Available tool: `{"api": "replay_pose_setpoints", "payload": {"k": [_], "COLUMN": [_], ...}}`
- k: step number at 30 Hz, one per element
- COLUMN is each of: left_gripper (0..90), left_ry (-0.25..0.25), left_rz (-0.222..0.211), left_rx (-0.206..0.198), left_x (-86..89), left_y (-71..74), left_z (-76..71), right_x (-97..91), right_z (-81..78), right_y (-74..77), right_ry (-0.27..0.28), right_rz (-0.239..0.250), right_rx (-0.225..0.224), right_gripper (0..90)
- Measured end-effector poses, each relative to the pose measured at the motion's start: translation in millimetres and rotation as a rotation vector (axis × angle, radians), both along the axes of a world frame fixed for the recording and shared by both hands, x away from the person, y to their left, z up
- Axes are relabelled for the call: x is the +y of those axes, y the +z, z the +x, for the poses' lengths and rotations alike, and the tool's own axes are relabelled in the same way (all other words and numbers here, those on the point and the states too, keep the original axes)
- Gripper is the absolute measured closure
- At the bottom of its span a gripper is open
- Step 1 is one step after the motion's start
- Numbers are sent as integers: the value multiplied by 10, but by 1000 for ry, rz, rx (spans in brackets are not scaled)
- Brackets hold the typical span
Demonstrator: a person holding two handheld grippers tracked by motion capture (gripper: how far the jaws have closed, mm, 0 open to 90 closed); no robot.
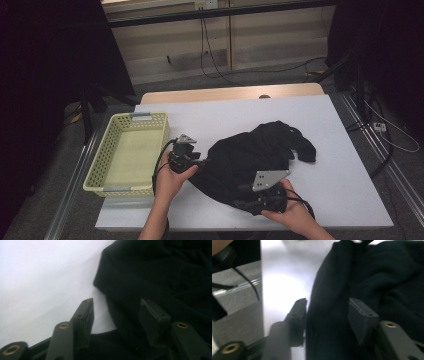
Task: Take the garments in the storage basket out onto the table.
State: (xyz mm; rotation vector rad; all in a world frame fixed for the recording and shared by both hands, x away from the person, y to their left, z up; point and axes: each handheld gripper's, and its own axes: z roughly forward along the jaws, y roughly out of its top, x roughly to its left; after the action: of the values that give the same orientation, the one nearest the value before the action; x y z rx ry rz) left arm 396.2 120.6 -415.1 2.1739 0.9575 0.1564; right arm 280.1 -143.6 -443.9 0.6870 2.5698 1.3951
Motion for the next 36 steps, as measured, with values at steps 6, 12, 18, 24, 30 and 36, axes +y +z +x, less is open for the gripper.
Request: {"api": "replay_pose_setpoints", "payload": {"k": [6, 12, 18, 24, 30, 36], "left_gripper": [342, 257, 232, 400, 548, 754], "left_ry": [-35, -38, -21, -35, -14, -53], "left_rz": [-10, 0, 22, 51, 118, 94], "left_rx": [-9, -8, -21, -26, -14, 60], "left_x": [-42, -90, -90, -189, -246, -267], "left_y": [-41, -87, -104, -213, -288, -259], "left_z": [1, 19, 24, 14, 28, -26], "right_x": [-61, -40, -51, -118, -106, -72], "right_z": [94, 170, 225, 308, 288, 191], "right_y": [137, -90, -162, -175, -166, -144], "right_ry": [-90, -99, -137, -140, -129, -48], "right_rz": [-32, -121, -125, -81, -91, -82], "right_rx": [-27, 16, 13, 60, 52, 88], "right_gripper": [439, 479, 616, 834, 867, 868]}}
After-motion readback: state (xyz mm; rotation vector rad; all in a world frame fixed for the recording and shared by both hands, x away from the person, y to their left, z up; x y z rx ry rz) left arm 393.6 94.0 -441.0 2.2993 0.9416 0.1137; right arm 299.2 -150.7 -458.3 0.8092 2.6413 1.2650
